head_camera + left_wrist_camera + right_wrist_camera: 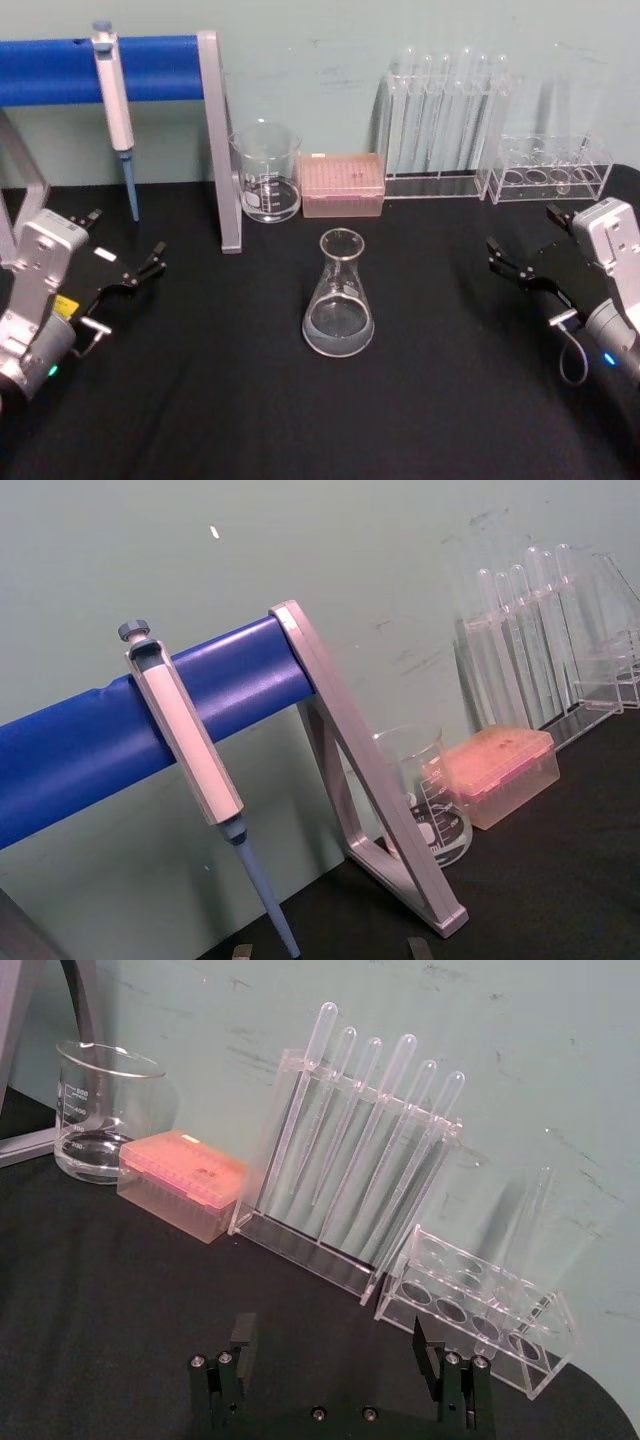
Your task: Grasp the erlenmeyer flask with one hand, shake it three times, then place it back.
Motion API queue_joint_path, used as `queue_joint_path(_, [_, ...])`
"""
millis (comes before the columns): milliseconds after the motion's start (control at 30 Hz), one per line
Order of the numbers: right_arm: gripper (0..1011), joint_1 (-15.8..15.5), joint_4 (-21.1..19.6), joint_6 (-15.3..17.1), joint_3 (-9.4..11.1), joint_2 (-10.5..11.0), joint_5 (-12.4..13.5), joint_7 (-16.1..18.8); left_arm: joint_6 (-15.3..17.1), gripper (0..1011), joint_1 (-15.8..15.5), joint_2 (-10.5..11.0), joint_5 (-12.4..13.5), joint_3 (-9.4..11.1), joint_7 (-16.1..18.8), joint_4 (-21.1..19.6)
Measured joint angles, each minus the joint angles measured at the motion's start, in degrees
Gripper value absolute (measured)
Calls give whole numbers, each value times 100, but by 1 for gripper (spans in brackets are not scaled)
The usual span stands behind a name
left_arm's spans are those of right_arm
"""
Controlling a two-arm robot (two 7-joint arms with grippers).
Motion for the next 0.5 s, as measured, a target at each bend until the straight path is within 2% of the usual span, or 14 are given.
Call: queue_joint_path(500, [1002,0,0,0,0,0,0,0,0,1001,0,0,0,0,0,0])
